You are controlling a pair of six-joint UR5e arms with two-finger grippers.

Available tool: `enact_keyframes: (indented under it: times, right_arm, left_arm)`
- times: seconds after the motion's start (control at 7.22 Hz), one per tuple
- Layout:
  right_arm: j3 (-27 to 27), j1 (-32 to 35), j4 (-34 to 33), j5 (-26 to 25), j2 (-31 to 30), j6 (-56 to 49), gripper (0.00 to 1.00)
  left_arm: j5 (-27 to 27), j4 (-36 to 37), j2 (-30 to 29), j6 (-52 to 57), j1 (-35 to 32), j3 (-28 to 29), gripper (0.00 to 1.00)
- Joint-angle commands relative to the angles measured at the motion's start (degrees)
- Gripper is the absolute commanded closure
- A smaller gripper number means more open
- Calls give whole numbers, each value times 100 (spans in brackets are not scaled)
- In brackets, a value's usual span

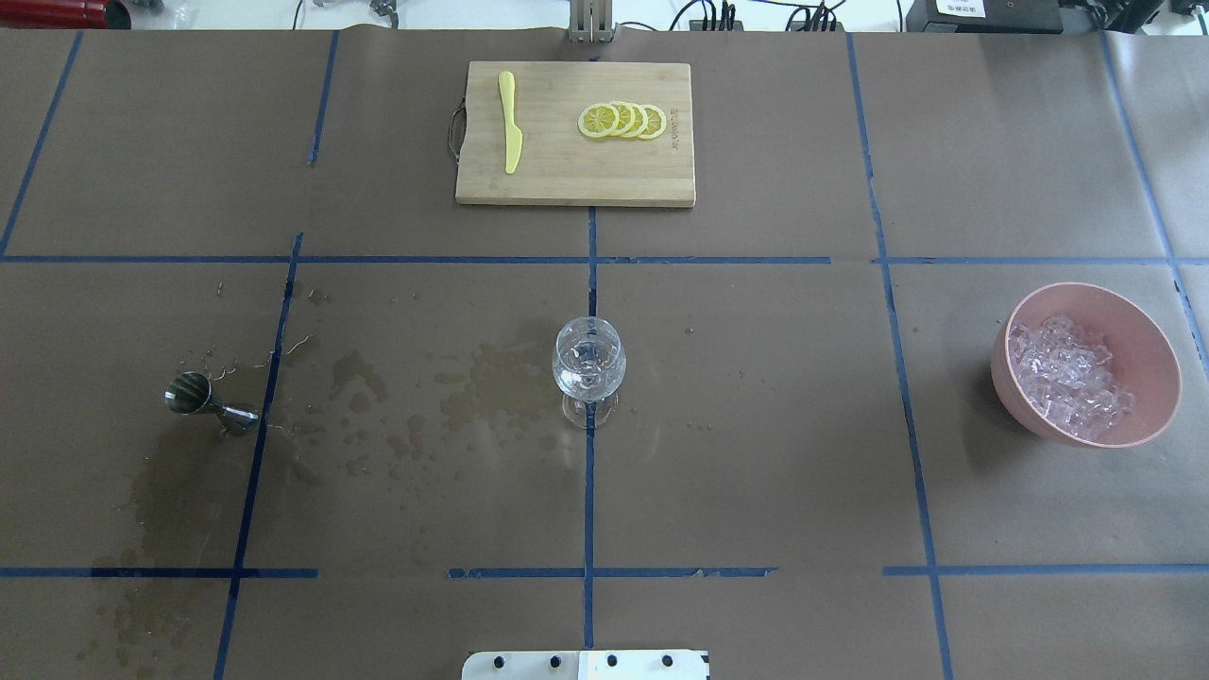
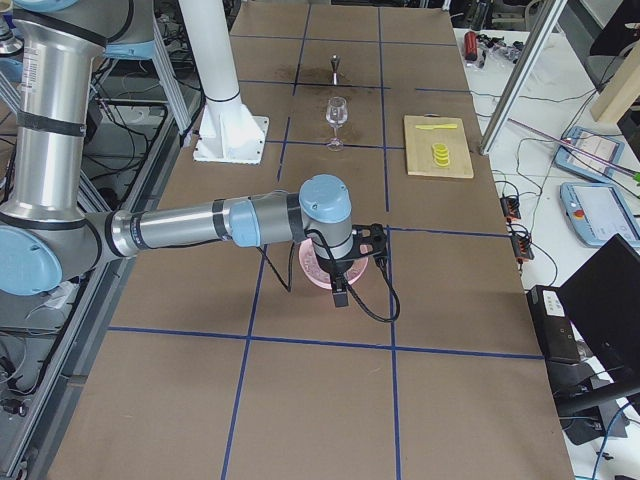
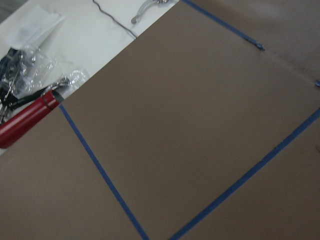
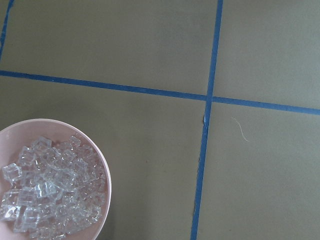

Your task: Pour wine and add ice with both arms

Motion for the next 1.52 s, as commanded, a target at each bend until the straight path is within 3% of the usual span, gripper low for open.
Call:
enact_keyframes:
  times: [0.0, 0.28, 0.55, 0.83, 1.39]
  right_arm:
    - [0, 0, 0, -2, -8, 6, 0]
    - [26, 0, 9, 7, -17, 24, 0]
    - [200, 0, 0, 59, 36, 146, 0]
    - [640, -742, 183, -80, 54, 1468, 0]
    - [151, -2894, 2866, -1475, -280, 4025, 0]
  left_arm:
    - [-100, 865, 216, 811, -572, 101, 0]
    - [-827, 708, 892, 1135, -591, 41, 0]
    - [-918, 226, 922, 1134, -582, 41, 0]
    - [-953, 197, 869, 1135, -573, 31, 0]
    - [-953, -93, 852, 1134, -556, 58, 0]
